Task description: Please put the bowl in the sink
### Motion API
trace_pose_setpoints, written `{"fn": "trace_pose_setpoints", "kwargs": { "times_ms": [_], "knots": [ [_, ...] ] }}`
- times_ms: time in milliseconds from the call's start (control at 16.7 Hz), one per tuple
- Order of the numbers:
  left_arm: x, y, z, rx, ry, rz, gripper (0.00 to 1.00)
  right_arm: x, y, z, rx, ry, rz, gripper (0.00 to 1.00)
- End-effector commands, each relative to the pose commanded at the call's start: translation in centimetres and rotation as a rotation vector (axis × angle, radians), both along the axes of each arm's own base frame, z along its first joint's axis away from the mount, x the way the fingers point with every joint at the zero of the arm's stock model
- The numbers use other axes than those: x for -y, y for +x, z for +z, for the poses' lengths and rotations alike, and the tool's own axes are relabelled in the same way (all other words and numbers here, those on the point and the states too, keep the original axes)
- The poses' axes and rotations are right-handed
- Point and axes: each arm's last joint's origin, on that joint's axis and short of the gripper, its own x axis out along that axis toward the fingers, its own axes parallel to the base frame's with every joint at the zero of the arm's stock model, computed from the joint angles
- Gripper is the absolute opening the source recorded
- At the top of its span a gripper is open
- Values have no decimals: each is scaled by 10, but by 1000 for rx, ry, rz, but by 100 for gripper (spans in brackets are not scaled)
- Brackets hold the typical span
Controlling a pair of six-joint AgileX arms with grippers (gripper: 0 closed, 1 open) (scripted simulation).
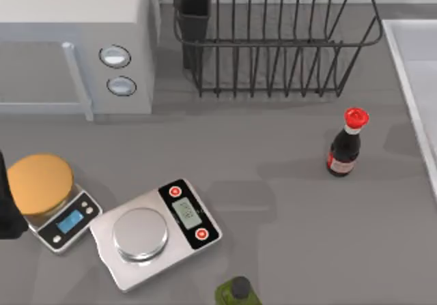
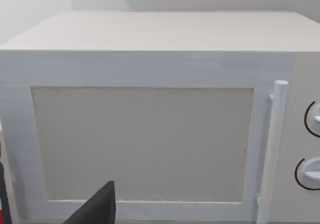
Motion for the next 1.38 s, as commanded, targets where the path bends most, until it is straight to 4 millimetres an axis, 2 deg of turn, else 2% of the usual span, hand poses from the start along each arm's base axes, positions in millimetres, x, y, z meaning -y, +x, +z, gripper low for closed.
{"fn": "trace_pose_setpoints", "kwargs": {
  "times_ms": [360, 1140, 1380],
  "knots": [
    [0, 0, 0, 0, 0, 0, 100, -1, -2, -5, -3, 2, 0, 0],
    [0, 0, 0, 0, 0, 0, 100, -1, -2, -5, -3, 2, 0, 98],
    [0, 0, 0, 0, 0, 0, 100, -1, -2, -5, -3, 2, 0, 100]
  ]
}}
